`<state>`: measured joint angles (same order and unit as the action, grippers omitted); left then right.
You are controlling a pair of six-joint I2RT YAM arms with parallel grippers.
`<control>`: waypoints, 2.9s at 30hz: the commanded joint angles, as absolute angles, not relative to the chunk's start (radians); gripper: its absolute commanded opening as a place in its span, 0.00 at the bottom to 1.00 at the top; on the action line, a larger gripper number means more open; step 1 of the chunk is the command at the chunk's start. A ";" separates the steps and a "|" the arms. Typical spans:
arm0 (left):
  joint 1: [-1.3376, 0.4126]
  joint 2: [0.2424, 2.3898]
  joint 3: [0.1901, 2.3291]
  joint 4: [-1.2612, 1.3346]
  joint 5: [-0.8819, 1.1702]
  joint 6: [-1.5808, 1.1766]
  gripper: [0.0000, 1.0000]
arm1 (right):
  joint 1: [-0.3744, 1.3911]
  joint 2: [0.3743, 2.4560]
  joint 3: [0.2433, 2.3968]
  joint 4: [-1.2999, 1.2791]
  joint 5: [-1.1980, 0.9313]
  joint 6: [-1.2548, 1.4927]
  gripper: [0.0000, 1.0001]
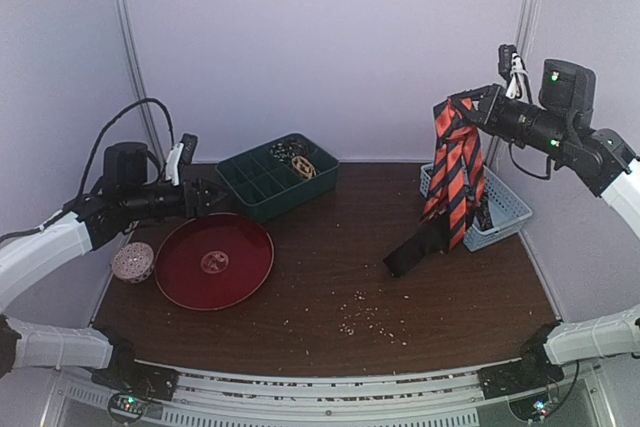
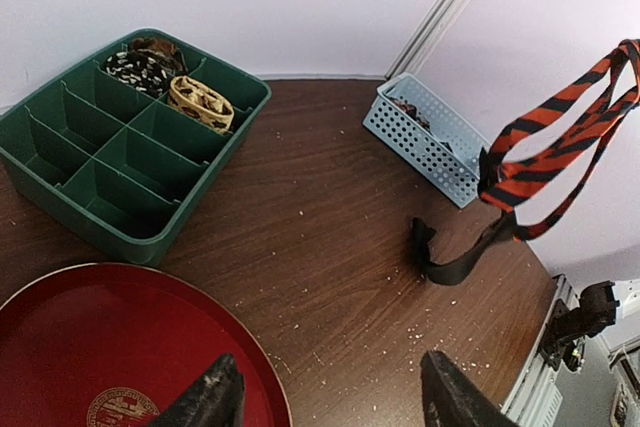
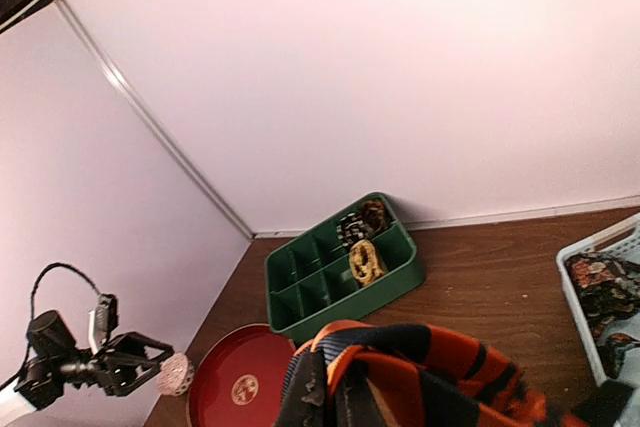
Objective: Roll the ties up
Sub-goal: Pass from the right arm to the left, then pick up the tie from the center of the board.
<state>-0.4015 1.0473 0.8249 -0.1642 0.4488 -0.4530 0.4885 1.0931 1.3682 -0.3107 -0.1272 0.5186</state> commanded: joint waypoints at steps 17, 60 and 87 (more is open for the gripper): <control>-0.528 1.045 0.724 0.053 0.391 -0.391 0.57 | 0.593 1.177 1.193 -0.026 -0.270 0.641 0.00; -0.788 1.563 0.766 0.510 0.326 -0.410 0.00 | 0.848 1.429 0.967 -0.351 0.160 0.551 0.74; -0.789 1.486 0.744 0.426 0.169 -0.387 0.00 | 0.815 1.495 0.983 -0.257 0.401 0.293 0.00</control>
